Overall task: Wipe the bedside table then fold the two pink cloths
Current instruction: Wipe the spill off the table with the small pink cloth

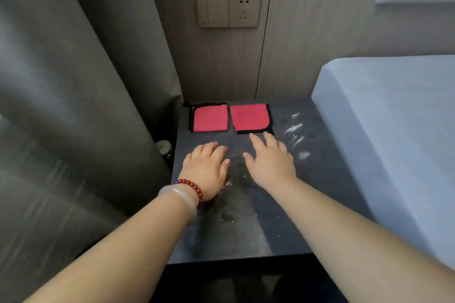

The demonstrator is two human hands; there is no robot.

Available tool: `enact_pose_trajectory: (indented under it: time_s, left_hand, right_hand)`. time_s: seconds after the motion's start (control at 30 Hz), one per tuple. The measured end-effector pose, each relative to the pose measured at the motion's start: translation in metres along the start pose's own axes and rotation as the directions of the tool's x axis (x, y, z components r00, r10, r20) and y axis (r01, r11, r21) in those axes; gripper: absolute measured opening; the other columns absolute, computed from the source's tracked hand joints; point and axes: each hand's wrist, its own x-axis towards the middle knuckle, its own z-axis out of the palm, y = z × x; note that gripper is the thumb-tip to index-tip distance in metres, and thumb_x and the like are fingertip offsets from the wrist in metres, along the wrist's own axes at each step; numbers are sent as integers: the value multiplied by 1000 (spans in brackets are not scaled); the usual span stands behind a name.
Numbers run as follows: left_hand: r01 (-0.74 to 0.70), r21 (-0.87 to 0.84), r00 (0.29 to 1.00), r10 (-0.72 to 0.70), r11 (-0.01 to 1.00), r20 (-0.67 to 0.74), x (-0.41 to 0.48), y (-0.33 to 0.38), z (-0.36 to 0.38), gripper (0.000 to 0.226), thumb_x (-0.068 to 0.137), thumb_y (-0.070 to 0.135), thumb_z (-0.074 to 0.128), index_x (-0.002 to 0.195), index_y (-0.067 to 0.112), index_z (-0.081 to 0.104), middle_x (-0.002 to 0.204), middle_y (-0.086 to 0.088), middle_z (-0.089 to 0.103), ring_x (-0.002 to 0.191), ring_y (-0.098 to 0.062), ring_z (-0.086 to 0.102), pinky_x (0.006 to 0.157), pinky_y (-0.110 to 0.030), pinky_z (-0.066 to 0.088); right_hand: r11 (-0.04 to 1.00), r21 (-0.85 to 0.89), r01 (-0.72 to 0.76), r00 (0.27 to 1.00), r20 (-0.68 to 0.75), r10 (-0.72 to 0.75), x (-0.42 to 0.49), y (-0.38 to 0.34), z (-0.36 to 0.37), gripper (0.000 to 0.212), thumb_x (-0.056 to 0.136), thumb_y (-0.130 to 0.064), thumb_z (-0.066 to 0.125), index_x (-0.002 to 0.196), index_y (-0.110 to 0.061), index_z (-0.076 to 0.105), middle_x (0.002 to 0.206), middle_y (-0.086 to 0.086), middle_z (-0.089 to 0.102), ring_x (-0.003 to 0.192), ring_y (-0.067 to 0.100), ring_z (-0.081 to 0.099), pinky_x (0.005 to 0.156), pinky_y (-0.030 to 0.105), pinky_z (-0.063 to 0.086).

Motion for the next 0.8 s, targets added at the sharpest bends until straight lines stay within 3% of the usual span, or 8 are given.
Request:
enact_pose_trajectory:
  time_s: [0.23,0.43,0.53,0.63,0.8]
  left_hand:
    - [38,52,999,-36,998,-29,53,-22,9,49,102,44,28,149,31,25,161,1,13,148,-23,6,117,-46,11]
    - [21,16,1000,-21,1000,-14,80,-36,19,50,102,42,29,150,32,24,161,4,11,148,-20,2,117,-44,7]
    - [15,3,1000,-15,1000,2,85,-42,29,51,101,41,33,150,32,24,161,5,13,148,-20,3,118,-44,7]
    - [22,5,1000,-22,1000,-8,88,-42,35,51,101,41,32,150,31,25,161,4,15,148,-20,3,118,-45,5]
    - [11,4,996,-10,1000,-89,95,-40,37,49,100,40,34,147,27,33,157,1,27,147,-22,8,118,-44,8]
  right_hand:
    - [995,-17,-97,995,25,98,86,-13,14,58,95,-51,38,149,-39,21,159,5,12,142,35,15,110,51,24]
    - [986,-116,-118,989,76,128,125,-14,29,64,92,-64,30,150,-44,9,161,7,-1,145,39,-1,117,52,8]
    - [981,-154,-114,991,55,124,129,-13,38,64,92,-66,28,150,-43,13,161,9,1,145,41,-3,117,53,3]
    - [985,-114,-126,991,21,130,130,-17,45,54,96,-53,32,149,-39,24,160,9,10,144,40,2,116,54,5]
    - [987,-138,-86,996,-41,82,135,-18,37,52,92,-20,44,142,-32,40,146,5,35,127,36,29,103,47,27]
